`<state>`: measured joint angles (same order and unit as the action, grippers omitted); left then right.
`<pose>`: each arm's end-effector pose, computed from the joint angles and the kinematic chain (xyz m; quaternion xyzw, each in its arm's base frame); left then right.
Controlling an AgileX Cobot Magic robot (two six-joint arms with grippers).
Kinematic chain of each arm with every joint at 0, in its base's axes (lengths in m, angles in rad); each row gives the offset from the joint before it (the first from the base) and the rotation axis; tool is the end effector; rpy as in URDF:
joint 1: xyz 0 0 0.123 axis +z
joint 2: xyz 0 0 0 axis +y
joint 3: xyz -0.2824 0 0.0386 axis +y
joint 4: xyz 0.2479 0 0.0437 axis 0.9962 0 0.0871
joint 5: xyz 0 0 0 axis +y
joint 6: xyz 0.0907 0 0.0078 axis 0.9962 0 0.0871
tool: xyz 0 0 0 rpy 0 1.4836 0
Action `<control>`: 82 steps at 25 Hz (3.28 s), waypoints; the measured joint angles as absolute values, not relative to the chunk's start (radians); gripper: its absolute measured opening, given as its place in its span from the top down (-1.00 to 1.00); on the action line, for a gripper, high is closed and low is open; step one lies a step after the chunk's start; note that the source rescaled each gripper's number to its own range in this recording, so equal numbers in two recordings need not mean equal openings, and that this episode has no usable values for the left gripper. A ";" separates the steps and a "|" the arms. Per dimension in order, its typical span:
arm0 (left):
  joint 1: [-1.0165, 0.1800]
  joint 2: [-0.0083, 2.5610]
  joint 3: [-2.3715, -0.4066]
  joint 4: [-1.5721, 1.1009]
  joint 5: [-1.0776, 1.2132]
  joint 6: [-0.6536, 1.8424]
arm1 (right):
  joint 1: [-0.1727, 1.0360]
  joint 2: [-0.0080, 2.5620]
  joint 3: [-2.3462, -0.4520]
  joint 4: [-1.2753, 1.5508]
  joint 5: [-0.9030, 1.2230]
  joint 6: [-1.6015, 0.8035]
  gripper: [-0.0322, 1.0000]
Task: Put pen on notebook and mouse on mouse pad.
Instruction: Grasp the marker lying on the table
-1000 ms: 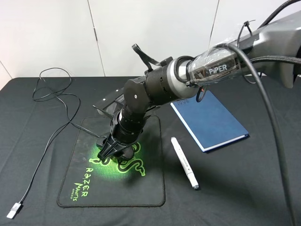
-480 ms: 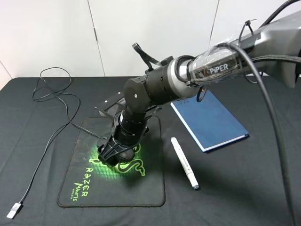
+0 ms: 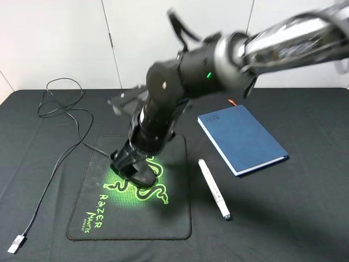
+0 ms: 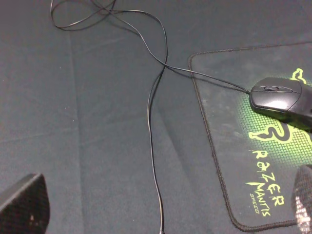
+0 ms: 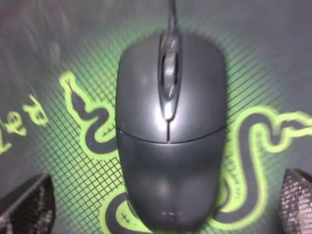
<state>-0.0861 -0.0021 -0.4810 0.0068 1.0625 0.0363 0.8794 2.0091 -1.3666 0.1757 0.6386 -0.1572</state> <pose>-0.0030 0.0008 0.2717 0.0524 0.8565 -0.0094 0.5135 0.2562 0.3244 0.1648 -0.4332 0.8794 0.1263 0.1518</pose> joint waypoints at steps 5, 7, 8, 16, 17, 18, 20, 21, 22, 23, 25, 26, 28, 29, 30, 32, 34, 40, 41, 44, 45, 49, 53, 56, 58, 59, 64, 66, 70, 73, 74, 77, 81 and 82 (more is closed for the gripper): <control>-0.086 -0.002 -0.481 0.007 1.063 0.036 | 0.879 1.933 -1.366 0.093 0.720 -0.065 -1.00; -0.086 -0.002 -0.481 0.007 1.063 0.036 | 0.879 1.907 -1.366 0.068 0.765 -0.037 -1.00; -0.086 -0.002 -0.481 0.007 1.063 0.036 | 0.879 1.898 -1.366 0.061 0.789 -0.027 -1.00; -0.086 -0.002 -0.481 0.007 1.063 0.036 | 0.883 1.833 -1.312 0.058 0.865 0.039 -1.00; -0.086 -0.002 -0.481 0.007 1.063 0.036 | 0.885 1.815 -1.285 0.056 0.848 0.056 -1.00; -0.086 -0.002 -0.481 0.007 1.063 0.036 | 0.888 1.796 -1.248 0.056 0.831 0.081 -1.00; -0.086 -0.002 -0.481 0.007 1.063 0.036 | 0.891 1.764 -1.168 0.056 0.783 0.135 -1.00; -0.086 -0.002 -0.481 0.007 1.063 0.036 | 0.891 1.747 -1.122 0.056 0.756 0.156 -1.00; -0.086 -0.002 -0.481 0.007 1.063 0.036 | 0.891 1.733 -1.079 0.056 0.734 0.181 -1.00; -0.086 -0.002 -0.481 0.007 1.063 0.036 | 0.891 1.722 -1.039 0.054 0.712 0.205 -1.00; -0.086 -0.002 -0.481 0.007 1.063 0.036 | 0.891 1.705 -0.980 0.054 0.679 0.247 -1.00; -0.086 -0.002 -0.481 0.007 1.063 0.036 | 0.891 1.703 -0.955 0.052 0.667 0.265 -1.00; -0.086 -0.002 -0.481 0.007 1.063 0.036 | 0.891 1.703 -0.917 0.045 0.641 0.305 -1.00; -0.086 -0.002 -0.481 0.007 1.063 0.036 | 0.891 1.703 -0.899 0.038 0.630 0.328 -1.00; -0.086 -0.002 -0.481 0.007 1.063 0.036 | 0.891 1.703 -0.884 0.026 0.616 0.353 -1.00; -0.086 -0.002 -0.481 0.007 1.063 0.036 | 0.891 1.703 -0.862 -0.010 0.592 0.403 -1.00; -0.086 -0.002 -0.481 0.007 1.063 0.036 | 0.891 1.703 -0.846 -0.062 0.576 0.465 -1.00; -0.086 -0.002 -0.481 0.007 1.063 0.036 | 0.891 1.703 -0.839 -0.266 0.562 0.666 -1.00; -0.086 -0.002 -0.481 0.007 1.063 0.036 | 0.891 1.703 -0.839 -0.290 0.564 0.697 -1.00; -0.086 -0.002 -0.481 0.007 1.063 0.036 | 0.890 1.703 -0.839 -0.344 0.569 0.762 -1.00; -0.086 -0.002 -0.481 0.007 1.063 0.036 | 0.884 1.703 -0.839 -0.354 0.569 0.777 -1.00; -0.086 -0.002 -0.481 0.007 1.063 0.036 | 0.840 1.714 -0.839 -0.357 0.560 0.789 -1.00; -0.086 -0.002 -0.481 0.007 1.063 0.036 | 0.791 1.729 -0.839 -0.358 0.547 0.777 -1.00; -0.086 -0.002 -0.481 0.007 1.063 0.036 | 0.766 1.743 -0.839 -0.357 0.532 0.762 -1.00; -0.086 -0.002 -0.481 0.007 1.063 0.036 | 0.758 1.759 -0.839 -0.355 0.526 0.750 -1.00; -0.086 -0.002 -0.481 0.007 1.063 0.036 | 0.755 1.772 -0.839 -0.354 0.524 0.748 -1.00; -0.086 -0.002 -0.481 0.007 1.063 0.036 | 0.752 1.838 -0.839 -0.351 0.501 0.745 -1.00; -0.086 -0.002 -0.481 0.007 1.063 0.036 | 0.752 1.854 -0.840 -0.354 0.499 0.740 -1.00; -0.086 -0.002 -0.481 0.008 1.063 0.036 | 0.752 1.857 -0.841 -0.355 0.499 0.740 -1.00; -0.086 -0.002 -0.481 0.007 1.063 0.036 | 0.752 1.857 -0.841 -0.355 0.499 0.736 -1.00; -0.086 -0.002 -0.481 0.007 1.063 0.036 | 0.752 1.857 -0.841 -0.355 0.499 0.735 -1.00; -0.086 -0.002 -0.481 0.007 1.063 0.036 | 0.757 1.857 -0.841 -0.347 0.502 0.727 -1.00; -0.086 -0.002 -0.481 0.007 1.063 0.036 | 0.782 1.864 -0.841 -0.346 0.518 0.715 -1.00; -0.086 -0.002 -0.481 0.007 1.063 0.036 | 0.789 1.864 -0.841 -0.344 0.525 0.715 -1.00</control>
